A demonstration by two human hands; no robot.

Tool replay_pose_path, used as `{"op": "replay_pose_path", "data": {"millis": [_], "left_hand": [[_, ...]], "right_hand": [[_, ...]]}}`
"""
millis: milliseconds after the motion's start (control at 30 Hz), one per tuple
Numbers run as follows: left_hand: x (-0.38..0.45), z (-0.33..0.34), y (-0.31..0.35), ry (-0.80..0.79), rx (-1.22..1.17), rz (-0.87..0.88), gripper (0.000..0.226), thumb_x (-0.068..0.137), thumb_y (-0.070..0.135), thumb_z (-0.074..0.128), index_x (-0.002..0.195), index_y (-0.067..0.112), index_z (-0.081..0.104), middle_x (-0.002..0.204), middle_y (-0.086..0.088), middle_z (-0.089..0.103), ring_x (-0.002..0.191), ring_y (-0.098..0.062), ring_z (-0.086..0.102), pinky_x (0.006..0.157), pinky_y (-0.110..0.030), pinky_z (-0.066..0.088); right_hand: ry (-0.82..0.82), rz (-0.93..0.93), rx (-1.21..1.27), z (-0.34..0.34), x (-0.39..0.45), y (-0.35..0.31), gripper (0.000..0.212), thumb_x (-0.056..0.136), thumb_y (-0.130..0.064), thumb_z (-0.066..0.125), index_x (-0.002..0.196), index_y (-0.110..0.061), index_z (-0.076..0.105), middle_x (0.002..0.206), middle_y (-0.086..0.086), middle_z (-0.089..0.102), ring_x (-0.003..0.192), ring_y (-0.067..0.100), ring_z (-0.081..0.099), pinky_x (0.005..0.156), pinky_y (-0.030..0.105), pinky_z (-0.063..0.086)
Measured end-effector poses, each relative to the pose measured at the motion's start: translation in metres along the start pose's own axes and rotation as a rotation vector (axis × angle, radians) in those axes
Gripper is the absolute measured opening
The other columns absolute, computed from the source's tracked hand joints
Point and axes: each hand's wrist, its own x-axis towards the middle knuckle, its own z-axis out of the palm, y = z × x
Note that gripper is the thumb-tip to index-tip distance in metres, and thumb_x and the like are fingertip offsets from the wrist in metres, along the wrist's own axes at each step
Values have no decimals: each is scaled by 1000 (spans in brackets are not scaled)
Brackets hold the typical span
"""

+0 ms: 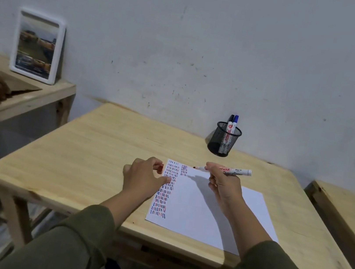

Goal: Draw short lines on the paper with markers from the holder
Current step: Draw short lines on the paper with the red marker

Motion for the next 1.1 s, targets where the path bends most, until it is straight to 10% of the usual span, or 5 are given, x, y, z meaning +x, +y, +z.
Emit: {"op": "replay_pose_path", "data": {"millis": [1100], "left_hand": [[5,4,-2,22,-34,-10,53,69,54,72,114,30,60,111,17,67,119,-9,47,86,-31,23]], "right_hand": [[-32,-162,-346,5,14,28,15,86,-22,62,73,-23,69,76,-3,69,71,7,59,68,20,42]]}}
